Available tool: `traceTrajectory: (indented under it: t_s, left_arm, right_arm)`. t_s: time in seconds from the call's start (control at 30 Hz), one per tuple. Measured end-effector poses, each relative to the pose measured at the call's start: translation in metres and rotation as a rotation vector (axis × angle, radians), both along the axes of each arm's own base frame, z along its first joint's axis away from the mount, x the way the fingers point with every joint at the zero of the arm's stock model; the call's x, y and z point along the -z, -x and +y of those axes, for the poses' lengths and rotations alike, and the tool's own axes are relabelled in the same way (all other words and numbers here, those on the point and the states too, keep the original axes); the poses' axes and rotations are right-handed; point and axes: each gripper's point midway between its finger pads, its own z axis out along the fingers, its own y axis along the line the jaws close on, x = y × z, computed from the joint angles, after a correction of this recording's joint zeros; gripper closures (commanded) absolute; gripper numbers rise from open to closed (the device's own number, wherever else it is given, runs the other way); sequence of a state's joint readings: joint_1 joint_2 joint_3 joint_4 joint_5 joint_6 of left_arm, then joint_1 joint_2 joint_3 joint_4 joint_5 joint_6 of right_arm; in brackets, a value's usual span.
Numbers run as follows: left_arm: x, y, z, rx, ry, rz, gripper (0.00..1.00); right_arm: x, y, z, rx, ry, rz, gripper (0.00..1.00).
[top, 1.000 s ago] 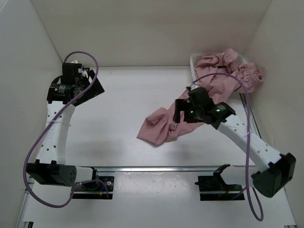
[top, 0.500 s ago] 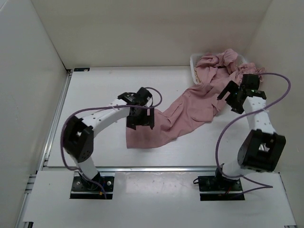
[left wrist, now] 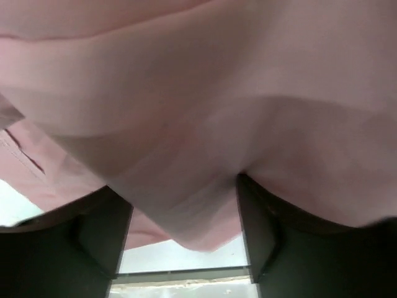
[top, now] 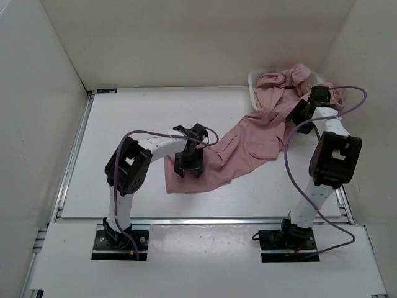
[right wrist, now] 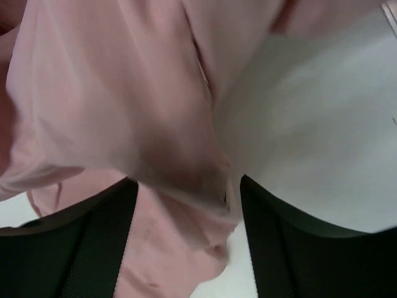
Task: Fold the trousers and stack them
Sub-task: Move the trousers to the center of the board
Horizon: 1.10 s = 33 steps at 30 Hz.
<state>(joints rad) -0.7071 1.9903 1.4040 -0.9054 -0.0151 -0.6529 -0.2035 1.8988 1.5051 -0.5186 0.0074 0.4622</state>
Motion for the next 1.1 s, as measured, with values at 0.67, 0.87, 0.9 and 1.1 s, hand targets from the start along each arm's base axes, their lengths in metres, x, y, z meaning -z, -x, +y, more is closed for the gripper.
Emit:
traceTrajectory:
  t_s: [0.67,0.87,0.9,1.1]
  left_arm:
    - [-0.165,-0.087,-0.017,-0.068,0.154,-0.358,0.89]
    - [-0.369,-0.102,0.032,-0.143,0.407,-0.79,0.89]
    - [-0.394,-0.094,0.052,-0.173,0.427,-0.848,0.89]
    - [-0.431,-0.054,0.156,-0.36,0.366,-0.991,0.86]
  right_arm:
    - [-0.339,-0.022,0.067,-0.241,-0.029,-0.733,0.97]
    - [-0.517,0.1,0.161,-0.584,-0.056,-1.2,0.97]
    - [-0.523,0.127,0.179,-0.657,-0.077,-1.225,0.97]
    - [-0.426,0.196,0.235,-0.835,-0.188,-1.062,0.94]
